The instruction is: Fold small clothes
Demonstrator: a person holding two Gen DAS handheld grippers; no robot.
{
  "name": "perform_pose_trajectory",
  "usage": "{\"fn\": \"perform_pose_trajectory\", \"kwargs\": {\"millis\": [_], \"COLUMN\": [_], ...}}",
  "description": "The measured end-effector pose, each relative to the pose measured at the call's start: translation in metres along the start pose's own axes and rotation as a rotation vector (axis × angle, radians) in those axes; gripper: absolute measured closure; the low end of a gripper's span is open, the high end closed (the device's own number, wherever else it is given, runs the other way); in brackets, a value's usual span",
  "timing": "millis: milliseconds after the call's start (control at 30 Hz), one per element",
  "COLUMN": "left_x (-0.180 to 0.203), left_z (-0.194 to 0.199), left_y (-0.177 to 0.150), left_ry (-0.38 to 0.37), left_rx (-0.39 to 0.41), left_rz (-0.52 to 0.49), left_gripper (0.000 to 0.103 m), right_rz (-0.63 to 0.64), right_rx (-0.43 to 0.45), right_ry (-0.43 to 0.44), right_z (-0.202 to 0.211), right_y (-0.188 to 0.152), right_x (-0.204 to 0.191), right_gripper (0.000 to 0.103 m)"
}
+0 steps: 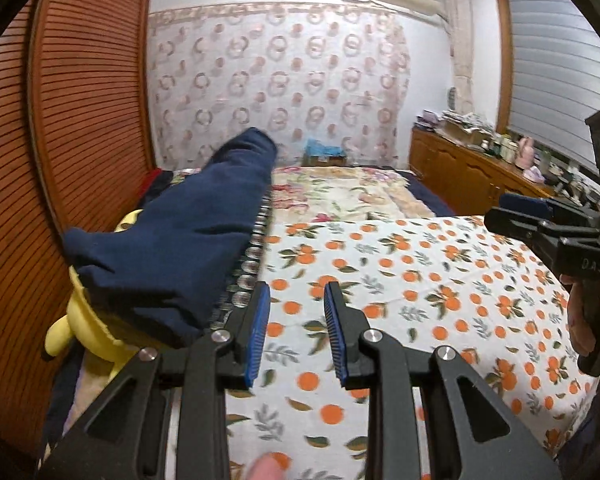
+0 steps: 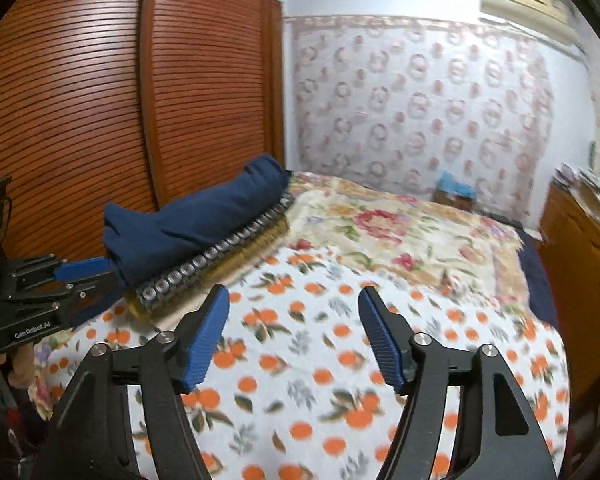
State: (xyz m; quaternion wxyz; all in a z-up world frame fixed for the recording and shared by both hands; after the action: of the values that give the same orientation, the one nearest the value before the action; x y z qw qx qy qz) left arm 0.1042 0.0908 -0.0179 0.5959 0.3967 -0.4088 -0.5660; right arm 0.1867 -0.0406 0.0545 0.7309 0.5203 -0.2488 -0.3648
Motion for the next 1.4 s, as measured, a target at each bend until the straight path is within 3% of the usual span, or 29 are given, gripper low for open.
{"fn": "perform_pose_trajectory", "kwargs": {"millis": [167,233,600,800,1400], "left_x": [0.022,0.03,0.06,0.064,0.067], "left_z": [0.003,0.005,0.033,0.039,0.046], "left_y": [-0.001,0.002,0.031,0.036,0.038], "left_ry": [-0.004,-0.016,-0.033,-0.031,-0.019], "left_rx": [0.001,0.006,0.09,0.1,0.12], "left_rz": [-0.019,-0.017,-0.026,-0.027,-0.026], "left_gripper": [0.075,0.069,0.062,0.061,0.06], "right_rz": [-0.038,-0.052,-0.08,-0.083,-0.091], "right_rx": [0.008,0.015,0.119,0.141,0.133], "right_ry": [-0.091,-0.125,-0.262,-0.31,-0.329], "right_z": [0.035,0.049,0.127,0.14,0.141], "right_y": [-0.019,-0.022,-0.013,-0.008,-0.013], "right_x": [0.016,0.022,0.043,0.047,0.052], "right_gripper": [0.025,0.023,0.023,0.023,0.023]}}
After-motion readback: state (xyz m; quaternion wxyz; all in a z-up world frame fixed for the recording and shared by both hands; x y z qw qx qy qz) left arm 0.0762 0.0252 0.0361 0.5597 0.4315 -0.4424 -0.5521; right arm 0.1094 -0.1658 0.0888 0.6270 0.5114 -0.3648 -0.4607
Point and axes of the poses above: each gripper's, at about its wrist camera, not at the fingertips, and z roughly against the way its jaws point, x to its right, y to its top, the point moved 3 cm from there along -z, roughly the way its jaws point, and after that the axes turned 11 degrees about x, right-handed, at the moved point
